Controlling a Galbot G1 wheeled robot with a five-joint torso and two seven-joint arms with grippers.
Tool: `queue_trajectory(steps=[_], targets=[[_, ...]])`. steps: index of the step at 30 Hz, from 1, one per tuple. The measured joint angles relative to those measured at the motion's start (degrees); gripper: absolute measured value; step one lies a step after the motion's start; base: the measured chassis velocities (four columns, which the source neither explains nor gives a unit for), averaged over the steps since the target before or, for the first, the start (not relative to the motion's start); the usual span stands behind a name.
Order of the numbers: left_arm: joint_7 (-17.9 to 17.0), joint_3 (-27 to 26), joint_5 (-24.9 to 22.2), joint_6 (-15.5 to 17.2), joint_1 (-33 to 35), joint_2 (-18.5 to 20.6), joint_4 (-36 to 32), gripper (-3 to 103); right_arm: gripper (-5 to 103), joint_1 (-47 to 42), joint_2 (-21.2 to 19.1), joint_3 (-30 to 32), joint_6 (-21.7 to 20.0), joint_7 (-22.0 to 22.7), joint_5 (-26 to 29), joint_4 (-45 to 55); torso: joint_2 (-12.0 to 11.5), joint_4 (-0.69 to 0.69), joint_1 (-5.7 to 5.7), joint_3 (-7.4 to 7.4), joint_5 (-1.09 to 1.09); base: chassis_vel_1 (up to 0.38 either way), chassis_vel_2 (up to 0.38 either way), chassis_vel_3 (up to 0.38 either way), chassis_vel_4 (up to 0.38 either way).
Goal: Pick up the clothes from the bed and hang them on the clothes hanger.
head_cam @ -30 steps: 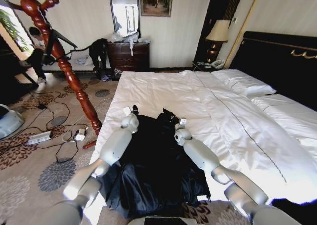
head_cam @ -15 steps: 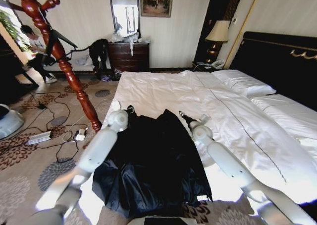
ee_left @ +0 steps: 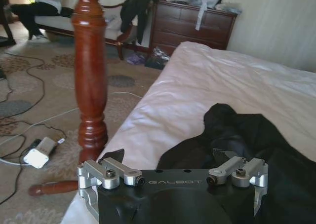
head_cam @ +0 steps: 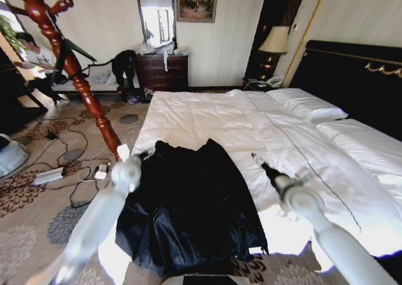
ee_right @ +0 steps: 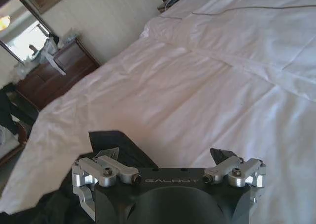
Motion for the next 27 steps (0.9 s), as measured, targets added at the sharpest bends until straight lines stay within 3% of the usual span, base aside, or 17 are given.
queue_trajectory(steps=[5,10,18,22,26,27], targets=[[1.2,-6.0,2.3,-1.7,9.6,-3.9,-7.0,100,100,-2.7,1.1,-4.9,-2.1,0.6,-3.5,-1.4,0.0,-0.07,0.02,0.01,0.02,0.0,0.0,0.0,0.0],[1.0,-9.2,1.8,-1.2,13.4,-5.5,-10.8,100,100,-5.1,0.9,-5.2,-3.2,0.6,-4.3,-2.3,0.0,-0.07,0.03,0.01,0.02,0.0,0.0,0.0,0.0],[0.7,-10.1,1.4,-0.7,15.1,-4.8,-12.9,100,103,-9.1,0.5,-5.4,-4.2,1.0,-7.6,-2.8,0.0,-0.07,0.03,0.01,0.01,0.0,0.0,0.0,0.0],[0.2,-9.9,0.8,-0.4,14.8,-5.0,-13.4,100,94,-10.9,0.1,-5.1,-4.2,1.0,-8.5,-2.0,0.0,-0.07,0.03,0.02,0.01,0.0,0.0,0.0,0.0],[0.0,-10.7,0.6,-0.4,14.9,-5.1,-13.2,100,73,-13.5,-0.5,-4.4,-4.2,1.4,-8.3,0.9,0.0,-0.06,0.03,0.02,-0.01,0.0,0.0,0.0,0.0],[-0.1,-11.2,0.5,-0.4,14.9,-5.1,-13.1,100,73,-14.1,-0.6,-4.4,-4.2,1.4,-8.3,1.5,0.0,-0.06,0.04,0.02,-0.01,0.0,0.0,0.0,0.0]])
